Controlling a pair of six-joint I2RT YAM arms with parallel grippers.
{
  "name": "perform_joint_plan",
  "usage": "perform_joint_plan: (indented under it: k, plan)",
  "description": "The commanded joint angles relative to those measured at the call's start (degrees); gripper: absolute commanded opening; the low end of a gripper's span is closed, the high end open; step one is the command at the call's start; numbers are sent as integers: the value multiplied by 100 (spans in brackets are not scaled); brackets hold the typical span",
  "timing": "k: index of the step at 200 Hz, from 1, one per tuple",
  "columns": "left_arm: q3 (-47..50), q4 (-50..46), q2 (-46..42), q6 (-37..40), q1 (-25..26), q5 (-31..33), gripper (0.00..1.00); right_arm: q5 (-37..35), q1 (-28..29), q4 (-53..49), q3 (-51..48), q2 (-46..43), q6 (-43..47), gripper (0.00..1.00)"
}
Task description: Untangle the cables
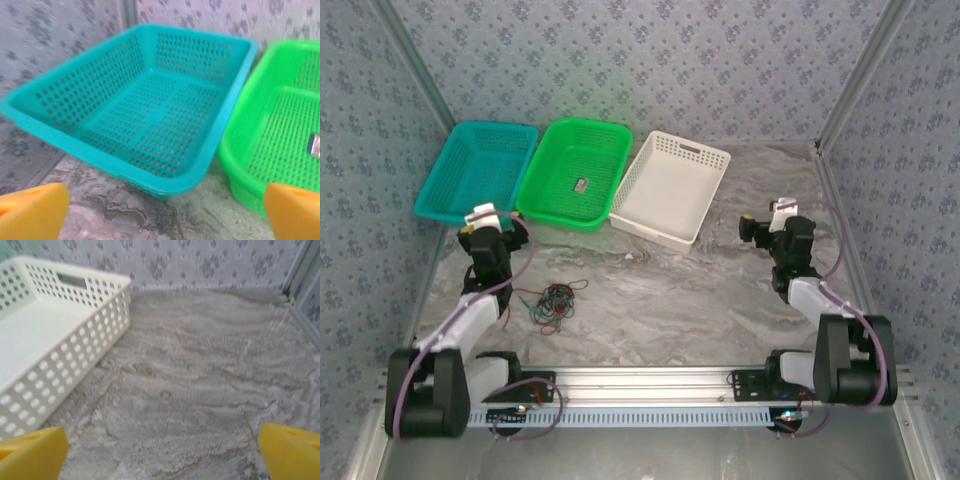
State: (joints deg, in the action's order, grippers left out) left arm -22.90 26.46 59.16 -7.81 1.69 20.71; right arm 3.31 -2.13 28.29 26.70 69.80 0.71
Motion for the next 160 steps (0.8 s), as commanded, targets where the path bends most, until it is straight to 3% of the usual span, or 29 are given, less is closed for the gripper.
perform_joint_plan:
  k: [1, 25, 49, 66, 83, 111, 160]
  plan:
    - [-103, -1463, -801, -873, 23, 611, 99, -133, 93, -1275, 450, -488, -466, 100]
    - [-495, -3115, -1413, -2367, 19, 776, 99, -280, 151, -2553, 988, -820, -1387, 100]
    - [-1304, -5592, -1377, -4189, 16, 798, 99, -500, 188, -3219, 1140, -1078, -2294, 100]
    - [-1852, -6985, -1019, -4596, 32, 339, 99, -480, 187, -3599, 1152, -1203, -2977, 100]
    - [-2094, -7534, -707, -4552, 78, -298, 99, -105, 178, -3904, 1156, -1268, -3404, 100]
    - [-1927, -7664, -728, -4673, 427, -1146, 99, 21, 179, -4283, 992, -1345, -4516, 100]
    - [-1724, -8241, -1025, -5452, 1426, -1314, 99, 582, 254, -4245, 797, -1303, -4824, 100]
